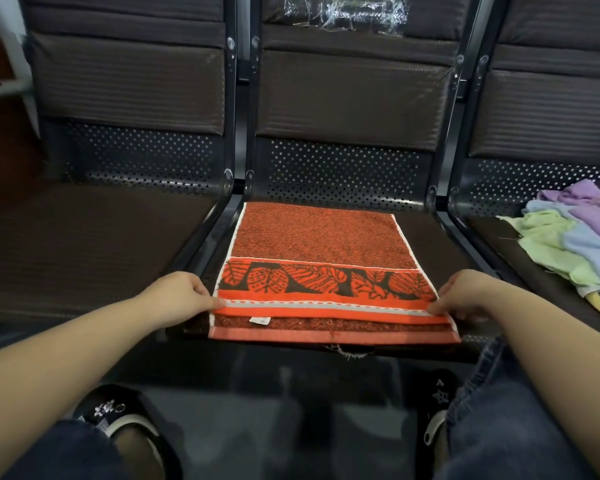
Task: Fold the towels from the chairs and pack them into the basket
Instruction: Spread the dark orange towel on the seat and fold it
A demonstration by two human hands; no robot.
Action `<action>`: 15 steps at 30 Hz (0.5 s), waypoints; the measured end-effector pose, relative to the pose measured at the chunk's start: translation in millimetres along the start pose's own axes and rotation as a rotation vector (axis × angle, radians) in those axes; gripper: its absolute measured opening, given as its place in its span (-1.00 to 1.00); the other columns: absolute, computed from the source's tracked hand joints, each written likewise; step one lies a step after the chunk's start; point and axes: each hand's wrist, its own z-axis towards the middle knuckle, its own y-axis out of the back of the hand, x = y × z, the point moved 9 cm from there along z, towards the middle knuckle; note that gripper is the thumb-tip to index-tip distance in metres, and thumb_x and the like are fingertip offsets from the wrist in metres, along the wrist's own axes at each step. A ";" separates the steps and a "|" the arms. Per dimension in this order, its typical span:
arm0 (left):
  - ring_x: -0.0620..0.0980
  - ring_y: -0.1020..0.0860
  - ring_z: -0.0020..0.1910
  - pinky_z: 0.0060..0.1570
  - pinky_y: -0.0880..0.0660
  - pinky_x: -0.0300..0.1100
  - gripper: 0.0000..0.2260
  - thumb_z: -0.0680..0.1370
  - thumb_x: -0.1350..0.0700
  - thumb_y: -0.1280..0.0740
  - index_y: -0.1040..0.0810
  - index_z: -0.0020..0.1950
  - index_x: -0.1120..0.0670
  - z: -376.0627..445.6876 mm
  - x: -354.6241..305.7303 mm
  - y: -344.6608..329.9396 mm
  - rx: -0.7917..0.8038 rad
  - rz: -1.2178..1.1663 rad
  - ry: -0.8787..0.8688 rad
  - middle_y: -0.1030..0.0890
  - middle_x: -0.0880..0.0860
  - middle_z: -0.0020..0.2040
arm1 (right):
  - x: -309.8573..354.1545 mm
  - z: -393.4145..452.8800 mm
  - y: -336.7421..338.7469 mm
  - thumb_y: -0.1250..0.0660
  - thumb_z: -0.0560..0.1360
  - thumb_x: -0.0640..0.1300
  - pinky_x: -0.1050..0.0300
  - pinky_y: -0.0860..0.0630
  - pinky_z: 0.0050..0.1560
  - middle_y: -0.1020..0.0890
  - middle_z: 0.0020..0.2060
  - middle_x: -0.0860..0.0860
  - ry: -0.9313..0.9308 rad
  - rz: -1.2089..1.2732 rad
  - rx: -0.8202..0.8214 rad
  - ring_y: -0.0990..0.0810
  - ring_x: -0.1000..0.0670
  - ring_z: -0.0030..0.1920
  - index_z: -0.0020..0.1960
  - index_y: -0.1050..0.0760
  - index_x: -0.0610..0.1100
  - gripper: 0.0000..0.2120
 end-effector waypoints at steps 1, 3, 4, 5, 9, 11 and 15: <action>-0.10 -0.49 -0.27 -0.33 -0.36 -0.22 -0.74 0.41 -0.07 -0.49 -0.55 -0.23 0.10 -0.6 0.2 -3.0 0.034 -0.039 0.026 -0.58 0.01 -0.25 | -1.7 -0.6 -1.8 -0.53 0.36 -0.09 0.22 -0.36 -0.41 -0.54 -0.38 -0.14 -0.017 0.020 0.010 -0.46 -0.06 -0.39 0.01 -0.60 -0.33 -0.64; -0.08 -0.46 -0.33 -0.36 -0.35 -0.23 -0.73 0.42 -0.04 -0.49 -0.54 -0.26 0.14 -2.1 -0.4 -4.5 0.068 -0.088 0.059 -0.54 0.02 -0.33 | -5.7 -2.2 -2.0 -0.50 0.39 -0.10 0.24 -0.33 -0.44 -0.50 -0.41 -0.13 -0.047 0.049 0.010 -0.43 -0.05 -0.42 -0.08 -0.59 -0.32 -0.71; -0.07 -0.46 -0.35 -0.36 -0.35 -0.22 -0.73 0.42 -0.03 -0.49 -0.55 -0.25 0.15 -2.6 -1.0 -4.2 0.074 -0.113 0.068 -0.54 0.03 -0.34 | -7.5 -3.7 -2.1 -0.50 0.40 -0.10 0.23 -0.33 -0.45 -0.49 -0.41 -0.13 -0.059 0.074 0.013 -0.42 -0.04 -0.43 -0.16 -0.57 -0.31 -0.74; -0.07 -0.46 -0.36 -0.36 -0.35 -0.23 -0.74 0.42 -0.01 -0.49 -0.56 -0.24 0.16 -2.8 -1.8 -3.9 0.077 -0.141 0.074 -0.54 0.04 -0.34 | -8.6 -5.2 -2.8 -0.48 0.41 -0.11 0.22 -0.32 -0.44 -0.50 -0.40 -0.13 -0.067 0.106 0.021 -0.42 -0.04 -0.42 -0.22 -0.53 -0.29 -0.75; -0.07 -0.44 -0.40 -0.42 -0.33 -0.24 -0.79 0.43 0.03 -0.48 -0.56 -0.20 0.16 -2.9 -4.6 -6.4 0.057 -0.221 0.071 -0.55 0.03 -0.32 | -12.4 -4.7 -6.8 -0.47 0.42 -0.09 0.21 -0.28 -0.40 -0.56 -0.24 -0.14 -0.071 0.224 0.049 -0.44 -0.07 -0.29 -0.21 -0.52 -0.25 -0.76; -0.07 -0.43 -0.38 -0.39 -0.32 -0.21 -0.79 0.44 0.03 -0.47 -0.54 -0.22 0.14 -2.7 -5.7 -7.5 0.037 -0.236 0.068 -0.55 0.02 -0.31 | -11.3 -5.6 -7.5 -0.46 0.43 -0.09 0.22 -0.27 -0.41 -0.55 -0.25 -0.13 -0.057 0.246 0.060 -0.44 -0.05 -0.30 -0.16 -0.53 -0.25 -0.77; -0.08 -0.38 -0.48 -0.55 -0.27 -0.30 -0.81 0.51 0.11 -0.40 -0.52 -0.26 0.15 -4.0 -8.9 -8.5 0.058 -0.380 0.090 -0.56 0.03 -0.38 | -6.5 -7.8 -4.1 -0.37 0.51 -0.18 0.32 -0.26 -0.60 -0.48 -0.39 -0.09 -0.021 0.348 0.069 -0.40 0.02 -0.44 -0.20 -0.47 -0.23 -0.83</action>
